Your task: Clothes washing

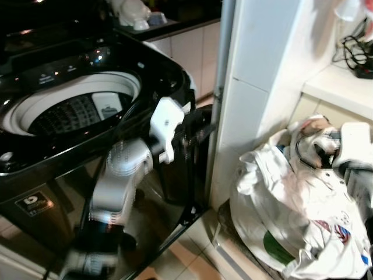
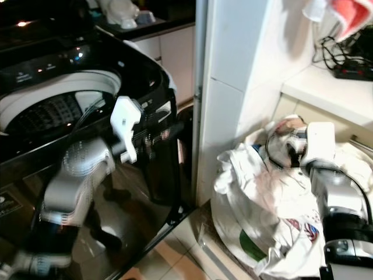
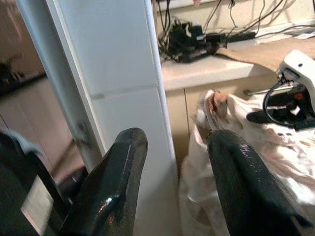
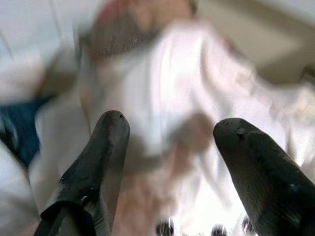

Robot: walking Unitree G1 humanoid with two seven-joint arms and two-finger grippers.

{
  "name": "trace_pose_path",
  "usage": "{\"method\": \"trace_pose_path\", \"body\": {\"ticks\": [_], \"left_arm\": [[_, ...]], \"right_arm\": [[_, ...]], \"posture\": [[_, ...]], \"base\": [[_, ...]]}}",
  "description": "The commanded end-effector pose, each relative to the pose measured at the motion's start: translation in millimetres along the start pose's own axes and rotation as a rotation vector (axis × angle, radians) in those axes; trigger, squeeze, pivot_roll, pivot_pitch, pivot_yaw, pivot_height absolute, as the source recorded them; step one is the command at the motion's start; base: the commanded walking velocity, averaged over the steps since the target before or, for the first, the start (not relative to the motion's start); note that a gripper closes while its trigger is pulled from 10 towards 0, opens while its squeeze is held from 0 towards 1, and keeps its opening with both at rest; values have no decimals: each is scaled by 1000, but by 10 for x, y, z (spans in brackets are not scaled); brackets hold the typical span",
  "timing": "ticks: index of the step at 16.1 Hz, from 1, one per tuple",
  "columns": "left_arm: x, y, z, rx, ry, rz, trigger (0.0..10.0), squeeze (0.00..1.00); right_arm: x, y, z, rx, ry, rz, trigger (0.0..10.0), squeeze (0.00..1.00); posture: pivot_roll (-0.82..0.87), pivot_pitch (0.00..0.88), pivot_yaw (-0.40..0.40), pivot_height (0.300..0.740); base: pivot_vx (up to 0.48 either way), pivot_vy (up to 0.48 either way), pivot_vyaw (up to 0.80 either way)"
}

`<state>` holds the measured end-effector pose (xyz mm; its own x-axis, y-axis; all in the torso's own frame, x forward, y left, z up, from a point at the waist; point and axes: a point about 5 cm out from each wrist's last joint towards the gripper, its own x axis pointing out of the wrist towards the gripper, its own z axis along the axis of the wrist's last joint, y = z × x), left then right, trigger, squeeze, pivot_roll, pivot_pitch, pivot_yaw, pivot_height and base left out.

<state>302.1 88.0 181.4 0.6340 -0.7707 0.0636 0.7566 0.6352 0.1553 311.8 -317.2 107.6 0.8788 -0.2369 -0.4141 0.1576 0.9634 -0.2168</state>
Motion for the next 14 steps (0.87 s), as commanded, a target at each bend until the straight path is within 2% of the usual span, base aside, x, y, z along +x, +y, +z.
{"method": "trace_pose_path", "body": {"ticks": [1,6,7,8,9,14], "left_arm": [[-32,-30,23,12,1,-3,10000,0],[-106,-254,11,-10,28,-147,10000,0],[-145,-313,3,-17,51,-204,10000,0],[-154,-315,0,-9,58,-206,10000,0],[-158,-309,3,-9,59,-196,10000,0],[-167,-300,22,-25,72,-194,10000,0]], "right_arm": [[31,9,-5,-28,-5,26,10000,0],[86,79,-276,-23,98,98,10000,0],[96,75,-357,-43,146,95,6549,0],[98,69,-367,-40,152,84,1373,0],[104,65,-365,-38,149,79,0,0],[123,33,-342,-51,131,64,0,0]], "posture": [[-57,0,26,740],[-42,0,18,740],[-32,0,13,740],[-28,0,11,740],[-26,0,10,740],[-32,0,18,740]], "base": [[0,0,0],[0,0,0],[0,0,0],[0,0,0],[0,0,0],[0,0,0]]}}
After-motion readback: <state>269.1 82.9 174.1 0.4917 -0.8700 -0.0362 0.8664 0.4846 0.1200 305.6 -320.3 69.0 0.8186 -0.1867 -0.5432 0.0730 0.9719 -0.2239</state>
